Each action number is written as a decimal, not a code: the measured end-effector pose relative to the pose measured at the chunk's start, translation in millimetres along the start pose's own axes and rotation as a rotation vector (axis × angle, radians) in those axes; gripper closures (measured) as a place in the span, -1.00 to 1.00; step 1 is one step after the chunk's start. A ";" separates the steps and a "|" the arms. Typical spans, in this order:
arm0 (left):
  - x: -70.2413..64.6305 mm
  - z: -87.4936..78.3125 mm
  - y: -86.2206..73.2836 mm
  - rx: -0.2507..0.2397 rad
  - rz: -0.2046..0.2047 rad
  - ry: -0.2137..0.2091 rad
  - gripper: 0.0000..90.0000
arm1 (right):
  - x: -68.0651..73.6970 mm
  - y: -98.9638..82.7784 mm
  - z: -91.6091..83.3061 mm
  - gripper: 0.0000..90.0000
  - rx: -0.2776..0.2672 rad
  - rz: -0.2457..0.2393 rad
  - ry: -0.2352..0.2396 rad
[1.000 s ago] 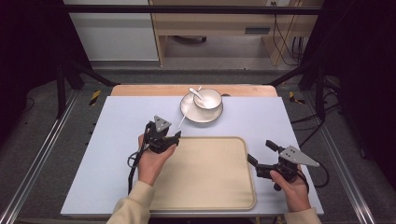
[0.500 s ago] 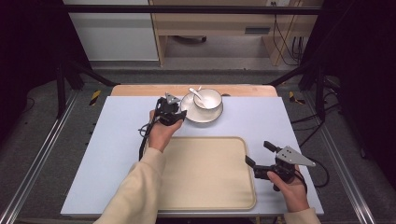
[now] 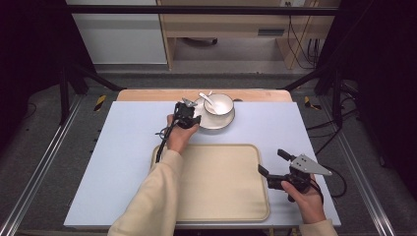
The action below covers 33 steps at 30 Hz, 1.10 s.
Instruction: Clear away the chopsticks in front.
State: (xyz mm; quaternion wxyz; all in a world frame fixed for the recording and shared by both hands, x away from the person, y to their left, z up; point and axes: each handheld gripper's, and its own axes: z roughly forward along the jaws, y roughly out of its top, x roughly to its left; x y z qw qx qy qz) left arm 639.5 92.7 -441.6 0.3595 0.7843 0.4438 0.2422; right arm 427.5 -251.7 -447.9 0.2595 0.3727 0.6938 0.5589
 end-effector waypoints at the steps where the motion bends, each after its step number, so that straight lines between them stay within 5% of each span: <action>1: 0.1 3.6 -1.2 0.002 0.003 0.001 0.46 | -0.2 -0.1 -0.1 -0.86 0.002 -0.002 -0.001; 14: -1.0 12.8 -4.5 0.000 0.000 0.008 0.61 | -1.1 -0.3 -0.2 -0.86 -0.002 -0.004 -0.003; 33: -3.1 21.7 -8.1 -0.005 -0.057 0.037 0.85 | -1.6 -0.2 -0.4 -0.85 -0.003 -0.003 -0.003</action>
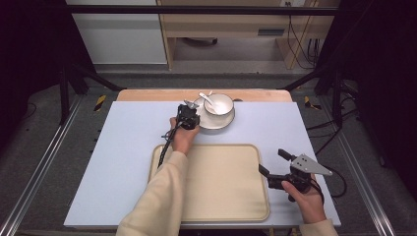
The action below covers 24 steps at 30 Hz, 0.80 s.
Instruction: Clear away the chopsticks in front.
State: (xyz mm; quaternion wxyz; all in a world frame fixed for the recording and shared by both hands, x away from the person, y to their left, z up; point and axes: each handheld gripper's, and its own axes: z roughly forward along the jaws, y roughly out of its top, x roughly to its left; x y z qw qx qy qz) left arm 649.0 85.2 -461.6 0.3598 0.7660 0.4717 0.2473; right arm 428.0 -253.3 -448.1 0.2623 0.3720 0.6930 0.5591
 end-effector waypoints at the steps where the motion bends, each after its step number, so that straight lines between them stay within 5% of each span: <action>1: -0.1 0.0 0.0 -0.001 -0.004 0.003 0.86 | 0.2 0.0 -0.1 -0.85 0.000 0.001 0.001; 11: 0.9 -2.2 1.0 -0.007 -0.024 0.035 0.89 | -0.5 -0.3 0.0 -0.85 0.004 -0.001 -0.001; 21: 14.5 -29.5 5.1 -0.038 -0.048 0.101 0.89 | -0.6 -0.3 0.3 -0.85 0.001 0.000 0.002; 24: 20.5 -48.6 0.5 -0.058 -0.081 0.118 0.89 | 0.5 -0.2 0.8 -0.85 0.001 -0.001 0.008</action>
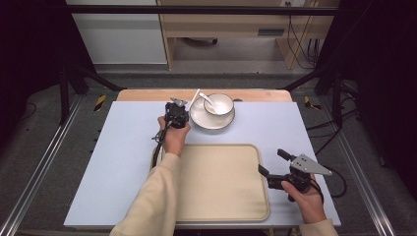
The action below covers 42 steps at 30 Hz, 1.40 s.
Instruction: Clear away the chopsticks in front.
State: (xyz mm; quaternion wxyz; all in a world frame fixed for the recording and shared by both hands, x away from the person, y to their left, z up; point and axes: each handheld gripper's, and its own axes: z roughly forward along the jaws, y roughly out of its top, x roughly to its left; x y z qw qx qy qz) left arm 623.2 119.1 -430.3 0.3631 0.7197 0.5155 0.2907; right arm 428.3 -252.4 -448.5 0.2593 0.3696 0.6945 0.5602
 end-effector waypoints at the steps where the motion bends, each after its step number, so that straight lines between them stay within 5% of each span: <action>1: 0.0 0.0 0.0 0.000 0.000 0.000 0.89 | 0.2 0.0 0.1 -0.85 0.000 0.000 0.001; 5: 3.9 -24.8 -7.3 -0.014 -0.007 0.033 0.89 | 0.2 0.3 0.6 -0.85 -0.003 -0.006 0.008; 14: 3.1 -84.4 -44.3 -0.050 -0.092 0.076 0.89 | 4.2 2.1 1.5 -0.85 -0.008 -0.004 0.024; 20: -2.0 -110.3 -69.5 -0.096 -0.167 0.078 0.89 | 4.7 2.2 1.8 -0.85 -0.008 -0.001 0.026; 29: -7.0 -147.2 -95.8 -0.154 -0.195 0.103 0.89 | 4.2 2.2 1.0 -0.85 -0.009 0.002 0.027; 42: -35.5 -191.0 -157.8 -0.172 -0.234 0.137 0.89 | 7.8 1.2 3.8 -0.85 -0.005 -0.004 0.037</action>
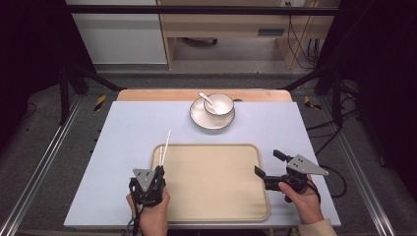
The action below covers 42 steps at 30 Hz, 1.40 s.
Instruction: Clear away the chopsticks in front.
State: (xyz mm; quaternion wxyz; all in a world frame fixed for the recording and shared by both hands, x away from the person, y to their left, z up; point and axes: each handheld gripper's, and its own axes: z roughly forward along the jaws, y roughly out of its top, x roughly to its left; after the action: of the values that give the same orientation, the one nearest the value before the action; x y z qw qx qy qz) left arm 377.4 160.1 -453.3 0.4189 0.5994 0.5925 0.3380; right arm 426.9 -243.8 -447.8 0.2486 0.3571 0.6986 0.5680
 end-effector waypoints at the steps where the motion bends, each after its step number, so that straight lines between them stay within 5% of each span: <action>1: 0.7 -4.6 -4.3 -0.006 -0.009 0.006 0.89 | 0.1 -0.1 -0.1 -0.85 0.000 0.002 0.001; 6: -2.0 -18.0 -18.6 0.002 0.000 0.007 0.89 | 0.0 -0.1 0.4 -0.85 0.004 0.001 0.000; 16: -4.0 -10.9 -32.0 0.045 0.003 0.010 0.89 | 1.4 -0.2 1.5 -0.85 0.008 0.000 0.001; 42: -2.4 -3.5 -37.7 0.094 0.000 0.008 0.89 | 1.2 -0.1 1.4 -0.85 0.007 -0.001 0.003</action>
State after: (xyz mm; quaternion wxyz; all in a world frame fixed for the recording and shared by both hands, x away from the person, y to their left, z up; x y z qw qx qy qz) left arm 358.0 156.1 -485.6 0.3880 0.6170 0.6094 0.3120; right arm 427.3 -242.0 -448.2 0.2464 0.3566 0.7013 0.5660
